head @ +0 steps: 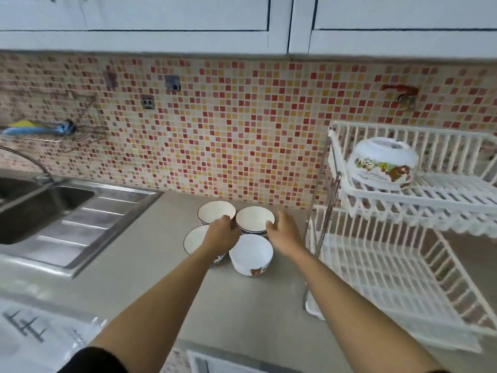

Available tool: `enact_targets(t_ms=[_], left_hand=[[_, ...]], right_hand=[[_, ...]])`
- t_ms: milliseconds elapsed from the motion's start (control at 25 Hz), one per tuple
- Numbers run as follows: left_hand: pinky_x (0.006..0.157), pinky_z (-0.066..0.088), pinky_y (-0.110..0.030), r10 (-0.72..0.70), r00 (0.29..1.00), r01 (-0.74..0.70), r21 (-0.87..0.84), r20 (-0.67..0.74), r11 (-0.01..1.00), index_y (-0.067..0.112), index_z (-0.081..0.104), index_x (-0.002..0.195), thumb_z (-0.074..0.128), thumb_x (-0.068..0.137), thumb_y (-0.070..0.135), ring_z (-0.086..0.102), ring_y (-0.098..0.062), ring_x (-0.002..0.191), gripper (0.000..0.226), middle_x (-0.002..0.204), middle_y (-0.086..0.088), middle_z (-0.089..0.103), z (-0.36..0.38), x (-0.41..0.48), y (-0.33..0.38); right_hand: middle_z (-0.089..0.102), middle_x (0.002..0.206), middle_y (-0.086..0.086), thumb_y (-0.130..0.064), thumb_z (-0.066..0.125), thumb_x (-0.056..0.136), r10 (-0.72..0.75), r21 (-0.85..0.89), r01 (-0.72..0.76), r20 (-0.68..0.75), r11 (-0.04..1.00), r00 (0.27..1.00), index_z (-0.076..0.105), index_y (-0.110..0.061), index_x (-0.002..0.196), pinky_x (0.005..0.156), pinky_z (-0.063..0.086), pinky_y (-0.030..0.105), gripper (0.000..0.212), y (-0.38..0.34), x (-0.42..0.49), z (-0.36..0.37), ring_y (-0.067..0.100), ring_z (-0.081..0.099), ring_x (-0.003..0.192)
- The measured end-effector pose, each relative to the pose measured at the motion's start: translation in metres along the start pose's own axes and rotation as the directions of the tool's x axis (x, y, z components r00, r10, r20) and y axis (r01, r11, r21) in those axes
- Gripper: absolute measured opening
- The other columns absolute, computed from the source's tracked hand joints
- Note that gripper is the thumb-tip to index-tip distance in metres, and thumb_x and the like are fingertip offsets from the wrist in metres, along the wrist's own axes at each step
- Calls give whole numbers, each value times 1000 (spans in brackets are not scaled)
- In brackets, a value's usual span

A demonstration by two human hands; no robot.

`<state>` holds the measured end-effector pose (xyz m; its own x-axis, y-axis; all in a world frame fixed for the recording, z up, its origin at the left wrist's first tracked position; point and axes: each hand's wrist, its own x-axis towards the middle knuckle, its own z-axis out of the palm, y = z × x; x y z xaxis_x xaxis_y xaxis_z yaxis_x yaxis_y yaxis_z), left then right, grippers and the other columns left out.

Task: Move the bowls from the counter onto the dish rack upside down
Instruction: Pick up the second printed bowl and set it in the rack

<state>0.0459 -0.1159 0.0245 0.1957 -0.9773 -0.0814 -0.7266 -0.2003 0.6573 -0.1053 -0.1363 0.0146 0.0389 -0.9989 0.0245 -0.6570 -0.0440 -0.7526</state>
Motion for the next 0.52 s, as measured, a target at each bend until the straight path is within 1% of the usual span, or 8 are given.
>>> enact_targets(t_ms=[80, 160, 240, 320, 360, 440, 480, 520], left_hand=[[97, 46, -38, -111, 992, 112, -19, 58, 994, -4, 46, 128, 45, 94, 20, 53, -39, 118, 42, 131, -24, 54, 29, 15, -28], [95, 47, -38, -218, 972, 221, -36, 88, 975, -6, 49, 121, 45, 93, 20, 53, -39, 116, 38, 127, -26, 54, 55, 30, -52], [93, 43, -36, -276, 955, 282, -39, 106, 959, -7, 50, 118, 45, 93, 16, 52, -40, 118, 35, 126, -26, 56, 76, 44, -68], [95, 41, -34, -264, 956, 273, -57, 125, 960, -3, 48, 127, 43, 93, 17, 51, -38, 121, 40, 130, -23, 55, 94, 57, -79], [97, 40, -33, -244, 961, 255, -73, 131, 964, 0, 44, 133, 42, 91, 20, 50, -37, 123, 46, 133, -21, 54, 104, 64, -84], [101, 38, -33, -250, 957, 268, -121, 147, 956, 4, 38, 139, 43, 91, 21, 47, -36, 127, 51, 139, -18, 50, 120, 76, -90], [102, 38, -34, -284, 947, 304, -136, 154, 943, 4, 36, 140, 44, 92, 19, 46, -37, 128, 51, 140, -18, 48, 127, 82, -92], [101, 38, -35, -316, 935, 338, -140, 159, 931, 2, 37, 139, 46, 93, 17, 46, -37, 128, 50, 140, -18, 49, 132, 86, -93]], right_hand=[[39, 144, 19, -26, 46, 95, 151, 44, -152, 8, 987, 988, 37, -1, 138, 100, 37, 32, 50, 33, 13, 29, 31, 44, 129], [38, 145, 21, -30, 47, 94, 296, 36, -298, 48, 954, 954, 32, 1, 140, 103, 37, 33, 58, 61, 28, 52, 32, 42, 131], [40, 145, 21, -35, 48, 94, 400, 24, -404, 100, 914, 911, 31, 2, 142, 105, 36, 34, 63, 83, 40, 74, 33, 42, 133], [49, 138, 19, -39, 51, 91, 445, 104, -468, 188, 878, 876, 41, 1, 137, 106, 40, 35, 63, 101, 52, 99, 34, 49, 127], [54, 134, 19, -44, 54, 86, 471, 149, -508, 224, 848, 853, 46, 1, 134, 104, 43, 38, 66, 114, 60, 116, 34, 53, 122], [61, 125, 20, -49, 57, 74, 509, 187, -556, 248, 810, 824, 52, 0, 128, 97, 49, 42, 73, 144, 74, 148, 34, 60, 113], [62, 124, 20, -44, 58, 70, 513, 192, -562, 250, 805, 821, 52, 0, 127, 96, 51, 41, 72, 151, 77, 155, 34, 61, 111], [61, 125, 21, -36, 58, 71, 504, 205, -549, 234, 810, 831, 51, 1, 128, 95, 50, 38, 68, 147, 75, 153, 34, 60, 112]])
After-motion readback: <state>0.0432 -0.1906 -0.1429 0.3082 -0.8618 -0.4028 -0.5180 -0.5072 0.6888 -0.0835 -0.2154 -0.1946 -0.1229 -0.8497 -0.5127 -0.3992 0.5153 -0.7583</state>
